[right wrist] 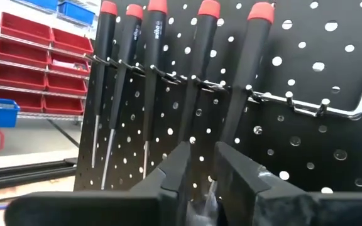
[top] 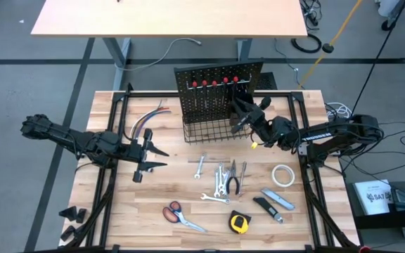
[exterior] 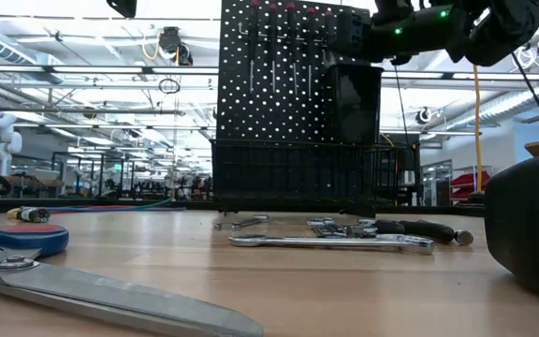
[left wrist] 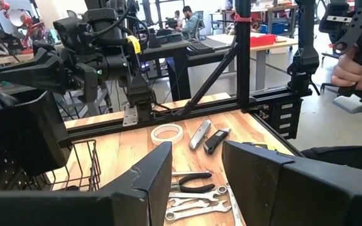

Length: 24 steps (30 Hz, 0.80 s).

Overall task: Hang tools onto peg board
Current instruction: Put the wrench into the black bin on the pegboard

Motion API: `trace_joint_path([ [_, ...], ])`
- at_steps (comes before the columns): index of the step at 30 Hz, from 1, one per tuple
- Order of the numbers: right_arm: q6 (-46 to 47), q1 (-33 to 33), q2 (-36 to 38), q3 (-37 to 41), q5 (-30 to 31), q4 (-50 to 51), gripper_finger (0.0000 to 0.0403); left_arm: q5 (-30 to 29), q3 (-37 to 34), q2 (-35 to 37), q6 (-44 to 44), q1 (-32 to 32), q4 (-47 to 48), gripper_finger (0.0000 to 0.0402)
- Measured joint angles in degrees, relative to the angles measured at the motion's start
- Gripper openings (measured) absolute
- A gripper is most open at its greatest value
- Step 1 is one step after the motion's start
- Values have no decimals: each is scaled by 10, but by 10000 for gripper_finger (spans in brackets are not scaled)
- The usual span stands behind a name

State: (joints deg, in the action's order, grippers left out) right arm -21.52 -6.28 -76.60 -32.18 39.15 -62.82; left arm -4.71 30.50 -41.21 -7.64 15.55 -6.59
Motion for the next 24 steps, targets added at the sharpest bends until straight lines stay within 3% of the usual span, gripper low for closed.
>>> trace_joint_path([
  [9, -3, 3, 6, 0, 1, 1, 97, 0, 0, 0, 0, 0, 0, 148],
  [16, -31, 46, 61, 0, 1, 12, 107, 0, 0, 0, -1, 0, 3, 148],
  [21, 33, 101, 99, -1, -9, 101, 107, 0, 0, 0, -2, 0, 3, 148],
  [24, 105, 127, 100, -1, -69, 183, 107, 0, 0, -1, 1, 0, 3, 148],
])
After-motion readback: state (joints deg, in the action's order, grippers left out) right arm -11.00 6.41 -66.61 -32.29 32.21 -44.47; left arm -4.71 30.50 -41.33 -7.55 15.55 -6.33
